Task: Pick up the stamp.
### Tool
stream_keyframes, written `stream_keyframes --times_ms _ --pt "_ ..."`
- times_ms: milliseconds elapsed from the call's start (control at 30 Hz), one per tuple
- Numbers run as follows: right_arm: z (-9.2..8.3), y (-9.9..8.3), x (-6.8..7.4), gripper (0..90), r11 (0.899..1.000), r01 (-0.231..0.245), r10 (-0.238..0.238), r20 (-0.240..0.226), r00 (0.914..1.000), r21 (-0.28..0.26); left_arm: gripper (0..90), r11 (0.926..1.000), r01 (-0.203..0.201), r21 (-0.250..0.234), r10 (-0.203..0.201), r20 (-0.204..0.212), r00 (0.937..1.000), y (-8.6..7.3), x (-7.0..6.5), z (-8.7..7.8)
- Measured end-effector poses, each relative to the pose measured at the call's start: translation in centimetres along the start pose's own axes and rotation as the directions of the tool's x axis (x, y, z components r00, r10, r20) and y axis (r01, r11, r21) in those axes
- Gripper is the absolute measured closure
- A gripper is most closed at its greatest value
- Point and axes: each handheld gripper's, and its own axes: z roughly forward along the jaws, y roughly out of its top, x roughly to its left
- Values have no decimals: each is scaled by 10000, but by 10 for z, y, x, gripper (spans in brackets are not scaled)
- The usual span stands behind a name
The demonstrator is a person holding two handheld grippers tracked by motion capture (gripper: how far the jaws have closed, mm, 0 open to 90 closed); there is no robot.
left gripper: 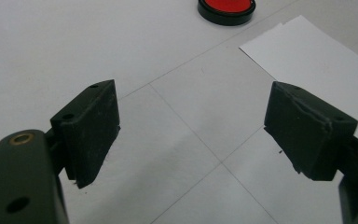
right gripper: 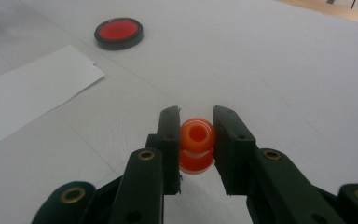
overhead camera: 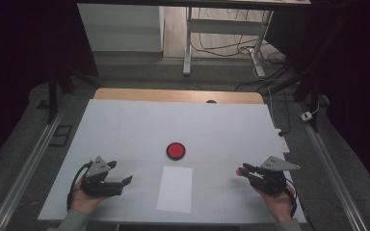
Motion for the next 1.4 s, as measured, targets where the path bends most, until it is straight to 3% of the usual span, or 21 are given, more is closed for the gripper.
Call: stream_keyframes --times_ms 567,1400 --pt "10 13 8 719 9977 46 -67 -314 9995 -678 184 9999 -79 98 78 55 10000 -1 0 1" --pt "20 24 21 719 9939 197 -283 -781 9965 -1085 180 9998 -133 167 133 52 9999 0 -2 3"
